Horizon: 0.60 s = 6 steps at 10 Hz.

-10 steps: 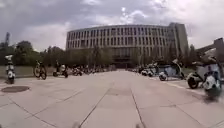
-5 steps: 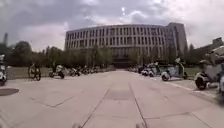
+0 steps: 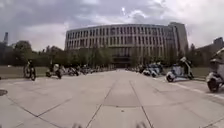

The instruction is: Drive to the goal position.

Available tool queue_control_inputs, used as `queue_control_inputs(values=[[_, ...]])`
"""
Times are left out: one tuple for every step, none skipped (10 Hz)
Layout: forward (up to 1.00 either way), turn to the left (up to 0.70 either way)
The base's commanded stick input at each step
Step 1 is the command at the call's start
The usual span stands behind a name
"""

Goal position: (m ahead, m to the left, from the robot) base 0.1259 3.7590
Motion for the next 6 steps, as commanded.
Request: queue_control_inputs(values=[[0.7, 0.0], [0.7, 0.0], [0.7, 0.0], [0.7, 0.0], [0.7, 0.0], [0.7, 0.0]])
